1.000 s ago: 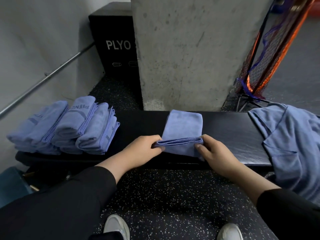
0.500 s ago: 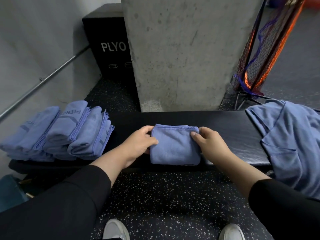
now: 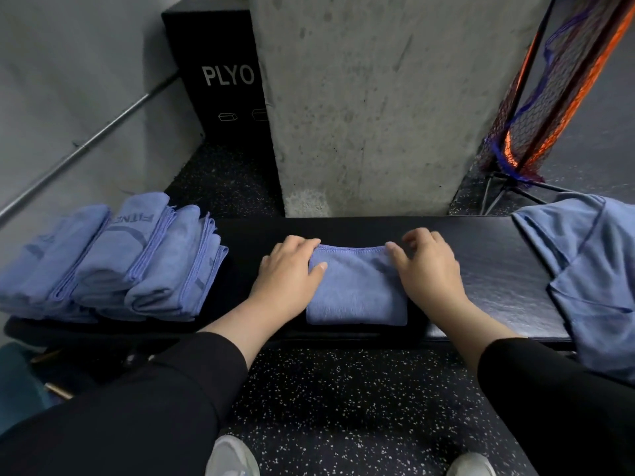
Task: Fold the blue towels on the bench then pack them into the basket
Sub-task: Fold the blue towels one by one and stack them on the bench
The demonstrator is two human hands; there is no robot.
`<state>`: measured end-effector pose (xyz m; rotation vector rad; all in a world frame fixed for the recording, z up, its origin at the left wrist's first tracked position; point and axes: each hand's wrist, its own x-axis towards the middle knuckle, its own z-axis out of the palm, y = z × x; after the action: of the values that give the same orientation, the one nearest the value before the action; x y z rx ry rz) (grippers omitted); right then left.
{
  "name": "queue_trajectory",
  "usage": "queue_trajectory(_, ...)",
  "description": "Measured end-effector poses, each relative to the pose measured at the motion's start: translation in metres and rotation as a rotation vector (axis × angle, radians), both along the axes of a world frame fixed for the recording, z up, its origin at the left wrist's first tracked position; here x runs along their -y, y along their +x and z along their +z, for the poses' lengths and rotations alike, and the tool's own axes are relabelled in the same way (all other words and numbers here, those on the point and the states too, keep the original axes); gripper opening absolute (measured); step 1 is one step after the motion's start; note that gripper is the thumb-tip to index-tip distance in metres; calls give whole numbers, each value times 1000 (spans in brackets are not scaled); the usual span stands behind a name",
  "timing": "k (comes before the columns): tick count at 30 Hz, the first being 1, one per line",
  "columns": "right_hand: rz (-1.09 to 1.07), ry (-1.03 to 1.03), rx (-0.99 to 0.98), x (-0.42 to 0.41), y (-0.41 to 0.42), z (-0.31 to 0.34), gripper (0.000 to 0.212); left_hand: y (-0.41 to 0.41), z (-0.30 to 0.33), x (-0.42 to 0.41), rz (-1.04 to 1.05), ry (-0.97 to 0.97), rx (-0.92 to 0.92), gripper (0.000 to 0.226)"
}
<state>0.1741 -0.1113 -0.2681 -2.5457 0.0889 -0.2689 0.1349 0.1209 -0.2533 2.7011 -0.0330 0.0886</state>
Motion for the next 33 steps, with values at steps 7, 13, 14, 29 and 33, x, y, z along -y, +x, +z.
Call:
queue_trajectory(7, 606, -200, 101, -10, -38, 5, 52, -9, -11, 9, -317, 220, -192, 60)
queue_trajectory(13, 639, -408, -282, 4, -49, -18, 79, -15, -14, 1, -371, 255, -323, 71)
queue_trajectory(14, 636, -408, -280, 5, -49, -16, 81, -16, -13, -1, -374, 255, -330, 71)
queue_trajectory(29, 612, -135, 43, 31, -57, -4, 18, -40, -7, -12, -416, 220, -118, 83)
queue_trajectory(33, 593, -154, 16, 28, -57, 13, 19, -35, -6, -10, -294, 54, -15, 27)
